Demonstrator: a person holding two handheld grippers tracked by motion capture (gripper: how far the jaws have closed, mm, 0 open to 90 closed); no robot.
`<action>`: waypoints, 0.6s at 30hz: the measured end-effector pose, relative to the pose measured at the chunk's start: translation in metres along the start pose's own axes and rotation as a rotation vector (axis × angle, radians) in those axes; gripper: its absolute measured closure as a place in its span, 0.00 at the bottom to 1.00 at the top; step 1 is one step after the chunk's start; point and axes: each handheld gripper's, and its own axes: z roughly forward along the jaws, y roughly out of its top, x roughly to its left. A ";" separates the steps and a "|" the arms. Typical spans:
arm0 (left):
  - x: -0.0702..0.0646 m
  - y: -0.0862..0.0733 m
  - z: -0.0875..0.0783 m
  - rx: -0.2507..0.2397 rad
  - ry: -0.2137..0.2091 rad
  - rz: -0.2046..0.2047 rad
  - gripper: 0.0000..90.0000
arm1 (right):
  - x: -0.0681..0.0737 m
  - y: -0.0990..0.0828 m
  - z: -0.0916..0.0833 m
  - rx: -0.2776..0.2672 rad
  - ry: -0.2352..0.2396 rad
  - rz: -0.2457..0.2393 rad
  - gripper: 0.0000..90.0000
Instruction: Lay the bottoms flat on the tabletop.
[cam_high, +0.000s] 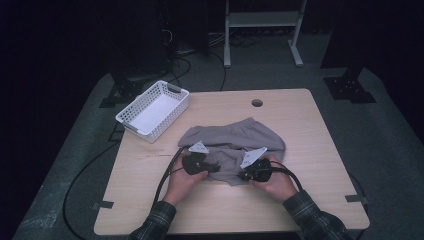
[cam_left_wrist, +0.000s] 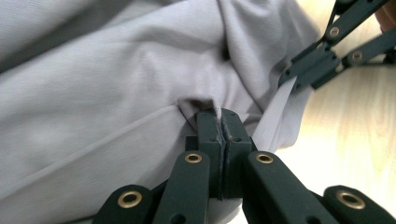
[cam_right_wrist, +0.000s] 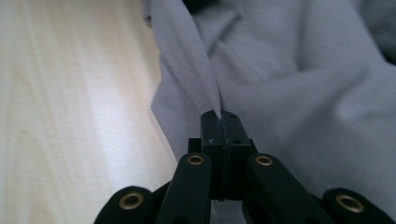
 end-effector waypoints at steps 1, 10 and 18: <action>0.002 0.000 -0.002 -0.008 0.005 -0.001 0.99 | -0.002 -0.001 -0.001 -0.004 -0.003 0.015 0.99; 0.019 -0.001 -0.023 -0.064 0.059 -0.039 0.99 | -0.030 -0.015 -0.024 -0.049 -0.051 0.117 0.99; 0.028 0.002 -0.056 -0.170 0.078 -0.069 0.99 | -0.050 -0.028 -0.059 -0.178 -0.050 0.217 0.99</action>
